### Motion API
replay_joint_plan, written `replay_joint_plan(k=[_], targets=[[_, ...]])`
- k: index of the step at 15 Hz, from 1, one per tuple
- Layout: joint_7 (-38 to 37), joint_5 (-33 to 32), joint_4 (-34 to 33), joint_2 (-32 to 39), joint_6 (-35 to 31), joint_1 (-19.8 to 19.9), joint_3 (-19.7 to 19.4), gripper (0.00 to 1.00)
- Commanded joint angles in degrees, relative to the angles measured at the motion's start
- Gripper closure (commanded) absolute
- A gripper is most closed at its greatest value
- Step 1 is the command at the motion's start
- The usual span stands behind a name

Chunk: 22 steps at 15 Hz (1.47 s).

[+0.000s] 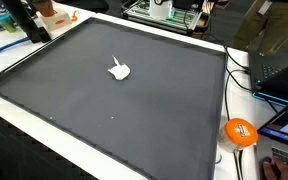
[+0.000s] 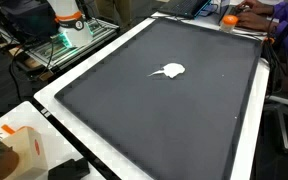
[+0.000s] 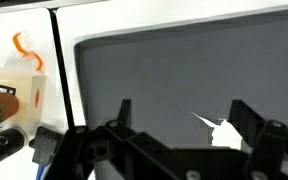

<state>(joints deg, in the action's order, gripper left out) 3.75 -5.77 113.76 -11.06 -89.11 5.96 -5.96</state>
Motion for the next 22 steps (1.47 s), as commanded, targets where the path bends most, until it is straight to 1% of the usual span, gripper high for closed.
replay_joint_plan(k=[1, 12, 14, 16, 17, 20, 22], targets=[[0.0, -0.01, -0.11, 0.04, 0.1, -0.12, -0.14, 0.0], [0.0, -0.01, -0.11, 0.04, 0.1, -0.12, -0.14, 0.0], [-1.77, 2.83, -0.53, 0.9, -0.37, -1.58, 1.3, 0.0], [-6.01, 5.14, -0.01, 0.9, -2.26, -3.26, 3.56, 0.0], [-9.35, 4.86, 1.03, 0.56, -4.98, -4.12, 5.2, 0.0], [-17.33, 1.78, 3.22, 1.65, -14.05, -6.05, 9.07, 0.0], [-20.98, -0.03, 4.06, 3.75, -18.13, -6.82, 10.6, 0.0]])
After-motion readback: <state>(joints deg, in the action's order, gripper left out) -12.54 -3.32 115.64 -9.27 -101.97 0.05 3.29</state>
